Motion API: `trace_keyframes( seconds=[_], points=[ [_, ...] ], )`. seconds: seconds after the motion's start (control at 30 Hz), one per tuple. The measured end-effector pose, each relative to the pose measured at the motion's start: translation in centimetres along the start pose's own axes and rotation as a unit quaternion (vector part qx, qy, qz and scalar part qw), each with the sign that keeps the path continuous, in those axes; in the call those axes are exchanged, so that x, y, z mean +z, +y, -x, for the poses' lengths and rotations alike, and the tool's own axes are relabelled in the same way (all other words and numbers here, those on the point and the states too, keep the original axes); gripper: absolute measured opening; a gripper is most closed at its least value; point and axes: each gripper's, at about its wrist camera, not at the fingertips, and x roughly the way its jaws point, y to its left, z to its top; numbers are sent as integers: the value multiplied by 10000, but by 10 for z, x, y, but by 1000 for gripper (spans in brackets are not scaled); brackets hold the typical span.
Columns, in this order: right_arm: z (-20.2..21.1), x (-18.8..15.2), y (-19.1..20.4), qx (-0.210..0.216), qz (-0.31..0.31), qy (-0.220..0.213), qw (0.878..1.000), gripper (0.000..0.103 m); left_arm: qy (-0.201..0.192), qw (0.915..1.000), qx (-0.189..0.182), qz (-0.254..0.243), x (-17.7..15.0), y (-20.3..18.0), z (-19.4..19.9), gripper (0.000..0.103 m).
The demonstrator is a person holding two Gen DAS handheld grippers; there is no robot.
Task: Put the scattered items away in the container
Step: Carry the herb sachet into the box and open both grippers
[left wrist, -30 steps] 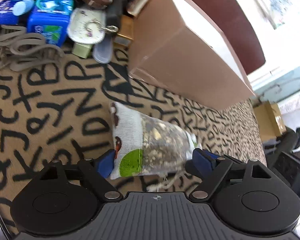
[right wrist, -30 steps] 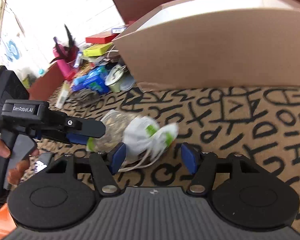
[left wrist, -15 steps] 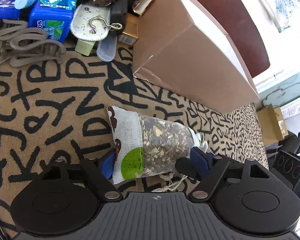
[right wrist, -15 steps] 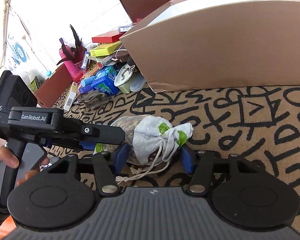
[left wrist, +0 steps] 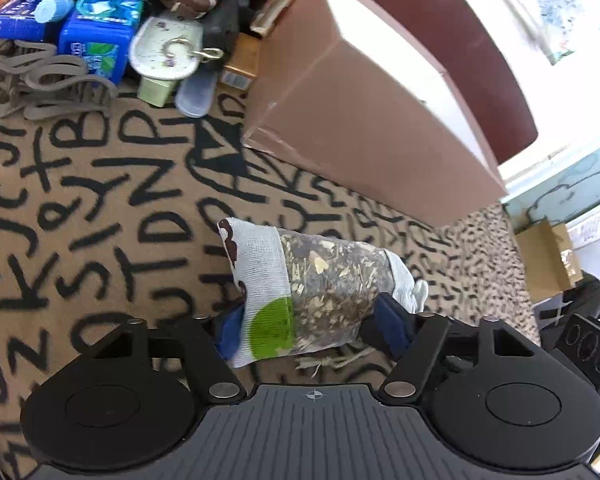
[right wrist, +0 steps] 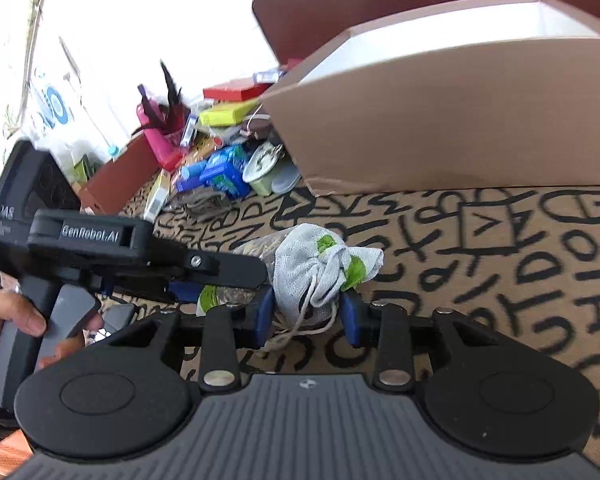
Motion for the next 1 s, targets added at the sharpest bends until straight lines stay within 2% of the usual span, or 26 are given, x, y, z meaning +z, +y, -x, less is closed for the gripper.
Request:
trace_keyframes(
  seconds=[0.07,0.17,0.33,0.4,0.57,0.67,0.83,1.0],
  points=[
    [13,3,-2,-6,-76,-73,9999,38,36,10000,-50,-66,-4,-11,2,70],
    [37,12,-2,-24,-64,-309,9995,36,1,9997,-190,-177,-4,-32,6,69],
    [70,41,6,-57,222,-907,9956,33,-421,9969,-408,-525,14,-73,26,71],
    [80,57,9,-86,372,-1133,9928,33,-610,9948,-480,-653,26,-87,34,67],
    [91,105,12,-159,582,-1676,9840,33,-1087,9883,-580,-903,69,-124,46,65],
    [87,137,7,-148,501,-1892,9806,33,-1331,9841,-555,-1038,101,-140,48,65],
    [55,178,-23,-63,15,-1811,9834,33,-1490,9804,-313,-1252,145,-144,27,64],
    [8,180,-53,-333,-266,-1342,9900,33,-1233,9871,-108,-1011,162,-116,-21,65]
  ],
)
